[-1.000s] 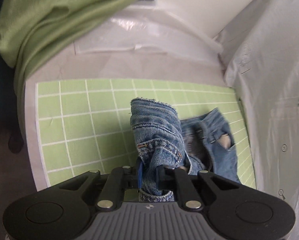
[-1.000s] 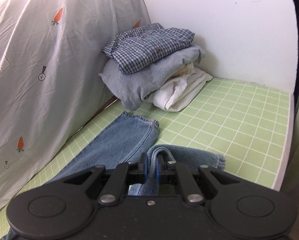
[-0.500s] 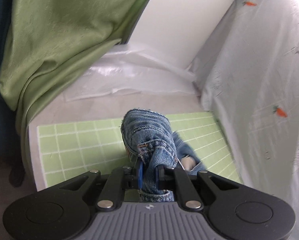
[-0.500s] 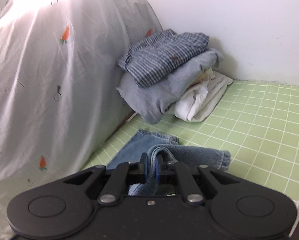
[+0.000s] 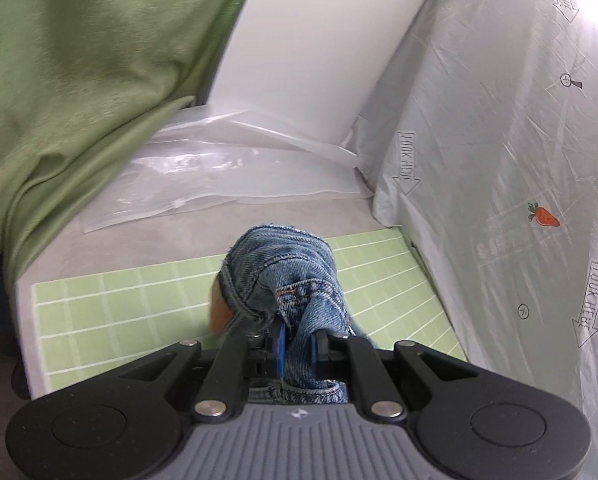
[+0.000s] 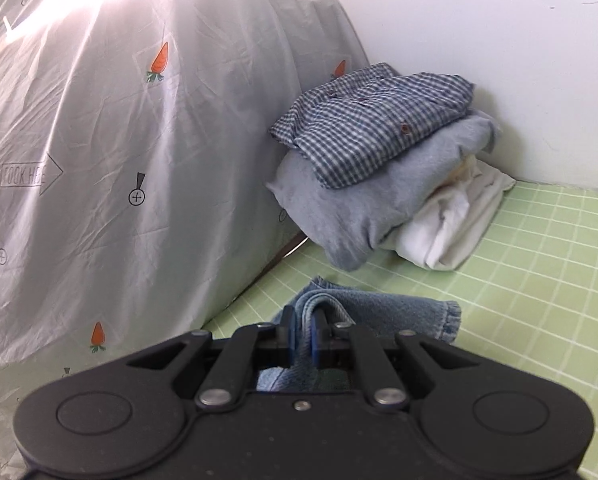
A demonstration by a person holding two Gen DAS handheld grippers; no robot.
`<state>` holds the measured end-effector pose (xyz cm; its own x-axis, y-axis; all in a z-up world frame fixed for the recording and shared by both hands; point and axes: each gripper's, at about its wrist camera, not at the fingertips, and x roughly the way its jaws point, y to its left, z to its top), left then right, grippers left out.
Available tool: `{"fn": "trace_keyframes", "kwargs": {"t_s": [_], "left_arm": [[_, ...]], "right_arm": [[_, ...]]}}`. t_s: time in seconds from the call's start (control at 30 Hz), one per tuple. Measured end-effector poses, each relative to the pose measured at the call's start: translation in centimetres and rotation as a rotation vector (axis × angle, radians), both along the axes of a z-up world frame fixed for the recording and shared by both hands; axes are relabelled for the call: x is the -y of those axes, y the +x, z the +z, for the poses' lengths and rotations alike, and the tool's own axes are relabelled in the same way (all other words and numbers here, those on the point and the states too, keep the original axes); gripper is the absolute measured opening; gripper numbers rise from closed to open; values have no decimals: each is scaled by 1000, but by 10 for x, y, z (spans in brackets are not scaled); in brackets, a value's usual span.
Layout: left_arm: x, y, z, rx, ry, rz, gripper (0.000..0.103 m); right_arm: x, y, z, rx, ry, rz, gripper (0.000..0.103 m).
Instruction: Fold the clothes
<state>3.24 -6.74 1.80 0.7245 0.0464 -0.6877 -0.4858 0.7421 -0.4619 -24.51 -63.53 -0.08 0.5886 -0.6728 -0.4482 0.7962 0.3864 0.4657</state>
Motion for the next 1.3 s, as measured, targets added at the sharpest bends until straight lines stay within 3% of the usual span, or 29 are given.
{"fn": "trace_keyframes", "kwargs": {"t_s": [0.17,0.3,0.4,0.43,0.5,0.53,0.57,0.6,0.63,0.77,0.9,1.07,1.2,1.23,1.3], "left_arm": [[19,56,-1,1,24,-28,12],[34,122,-19,-16,29,-52,12],[47,180,-47,-115,30,-54,20],[53,196,-55,-175,35,-46,26],[65,207,-64,-234,48,-38,30],[70,204,-66,-218,69,-45,39],[75,197,-69,-207,105,-54,55],[80,191,-72,-209,149,-63,64],[83,184,-74,-209,184,-76,74],[89,160,-78,-209,241,-158,76],[100,141,-76,-222,277,-237,77],[118,118,-74,-238,259,-318,77],[139,94,-69,-229,236,-396,77],[144,86,-67,-226,231,-419,77],[154,70,-65,-221,209,-454,77]], "right_arm": [[30,47,-3,-43,-15,23,8],[66,109,-13,-135,-61,62,8],[109,168,-43,-204,-45,132,11],[121,186,-54,-253,-28,162,31],[128,222,-69,-371,-14,205,59],[121,230,-73,-412,-43,219,63],[113,232,-77,-449,-64,229,69],[102,229,-82,-480,-79,235,84],[92,226,-86,-512,-93,240,92],[68,186,-111,-556,8,173,92],[58,133,-138,-528,172,42,92],[54,114,-149,-505,179,40,89],[56,123,-150,-544,101,81,52],[56,123,-150,-553,87,101,37],[55,121,-147,-552,84,146,16]]}}
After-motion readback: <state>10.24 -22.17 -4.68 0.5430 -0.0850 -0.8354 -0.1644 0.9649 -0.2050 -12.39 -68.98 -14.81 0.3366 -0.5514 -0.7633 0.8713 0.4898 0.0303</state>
